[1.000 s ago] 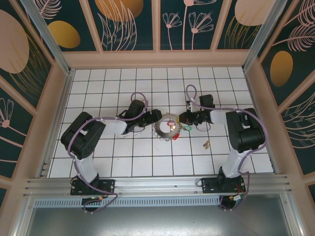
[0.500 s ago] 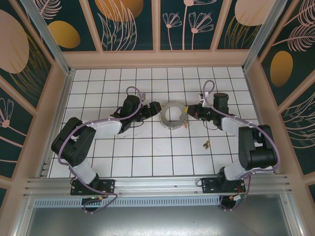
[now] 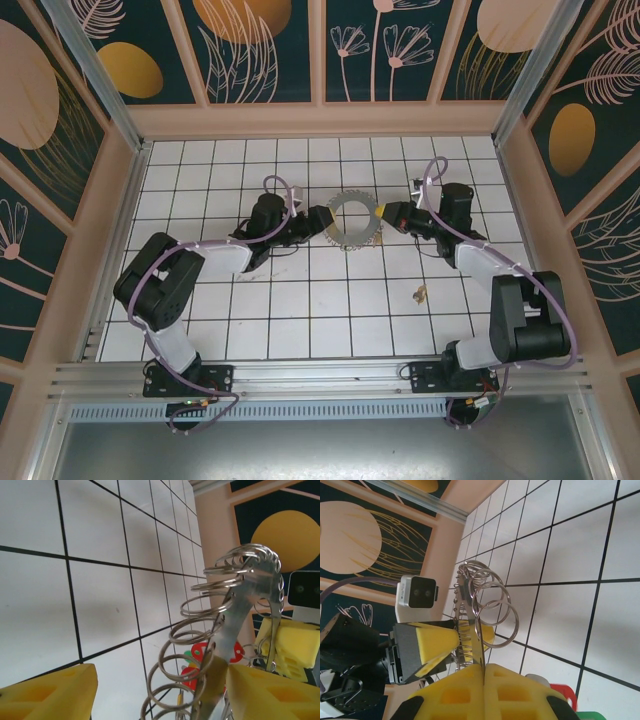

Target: Put the keys on the keyring

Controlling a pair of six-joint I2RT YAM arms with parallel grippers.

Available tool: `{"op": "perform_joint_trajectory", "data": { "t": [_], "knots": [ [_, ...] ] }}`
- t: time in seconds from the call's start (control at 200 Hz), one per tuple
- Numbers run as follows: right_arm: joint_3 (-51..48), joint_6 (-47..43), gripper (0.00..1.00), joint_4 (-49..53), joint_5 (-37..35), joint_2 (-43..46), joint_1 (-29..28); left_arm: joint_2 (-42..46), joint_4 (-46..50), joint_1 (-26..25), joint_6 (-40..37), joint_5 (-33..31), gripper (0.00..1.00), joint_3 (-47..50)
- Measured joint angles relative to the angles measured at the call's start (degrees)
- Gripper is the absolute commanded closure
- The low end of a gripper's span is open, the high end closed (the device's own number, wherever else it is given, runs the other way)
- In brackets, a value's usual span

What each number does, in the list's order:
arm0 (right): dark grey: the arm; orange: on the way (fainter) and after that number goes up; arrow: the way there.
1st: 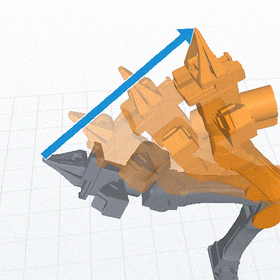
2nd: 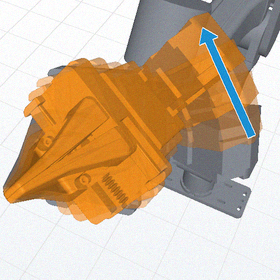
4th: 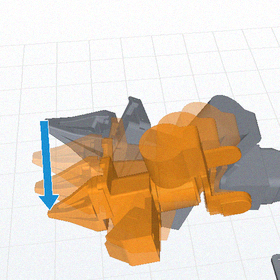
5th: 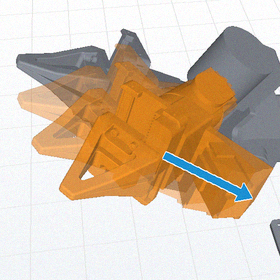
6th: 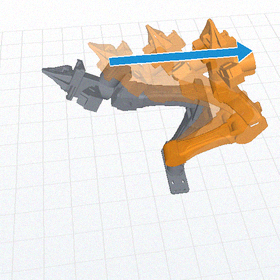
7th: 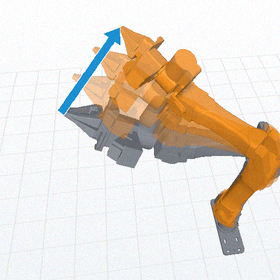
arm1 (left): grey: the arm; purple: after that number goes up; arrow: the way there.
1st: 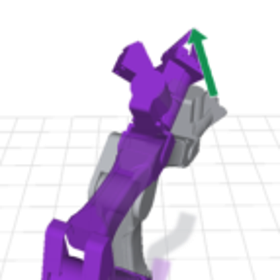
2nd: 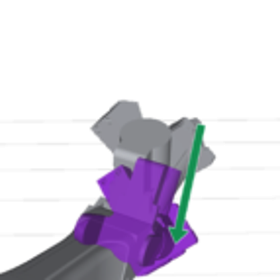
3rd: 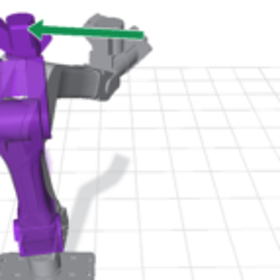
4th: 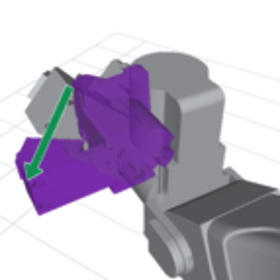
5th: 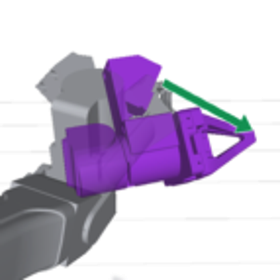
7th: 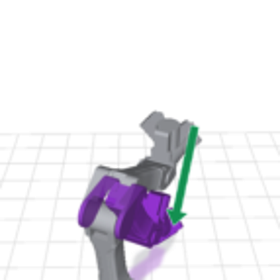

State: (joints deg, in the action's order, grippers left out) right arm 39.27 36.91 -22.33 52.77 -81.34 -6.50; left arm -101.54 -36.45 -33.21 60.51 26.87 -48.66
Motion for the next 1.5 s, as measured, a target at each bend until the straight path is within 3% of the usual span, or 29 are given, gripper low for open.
{"op": "perform_joint_trajectory", "data": {
  "t": [0.225, 0.571, 0.761, 0.831, 0.976, 1.141, 1.306, 1.501],
  "knots": [
    [-0.4, 1.6, 1.00, -1.6, 0.3, 0.7, 0.0, 0.1, -4.6, 0.0, 1.5, 2.3, 0.64, 0.0],
    [-0.9, 1.6, 0.98, -1.9, 0.7, 4.1, 0.1, 5.9, -2.7, 0.3, -2.6, 3.3, 0.87, -1.1],
    [-0.9, -0.2, 0.69, 0.0, -0.3, 8.0, 0.2, 9.2, 0.2, 0.5, -7.1, 4.5, 0.95, -3.3],
    [-0.9, -1.9, 0.61, 1.5, -1.7, 10.4, 0.2, 10.3, 1.4, 1.0, -9.0, 5.2, 0.96, -4.2],
    [-0.9, -5.6, 0.58, 5.2, -7.0, 18.2, 0.2, 12.1, 5.9, 2.5, -14.2, 8.3, 0.97, -7.7],
    [-1.1, -9.8, 0.45, 7.7, -19.8, 29.7, 0.1, 13.8, 19.8, 3.9, -26.9, 14.0, 1.00, -17.7],
    [-8.5, -10.9, 0.51, 1.2, -29.2, 40.3, 0.1, 15.7, 33.5, 4.0, -39.5, 15.9, 1.00, -26.3],
    [-14.0, -13.7, 0.49, -1.9, -29.7, 42.0, 0.0, 16.2, 40.7, 4.0, -45.6, 16.2, 1.00, -28.0]
  ]
}}
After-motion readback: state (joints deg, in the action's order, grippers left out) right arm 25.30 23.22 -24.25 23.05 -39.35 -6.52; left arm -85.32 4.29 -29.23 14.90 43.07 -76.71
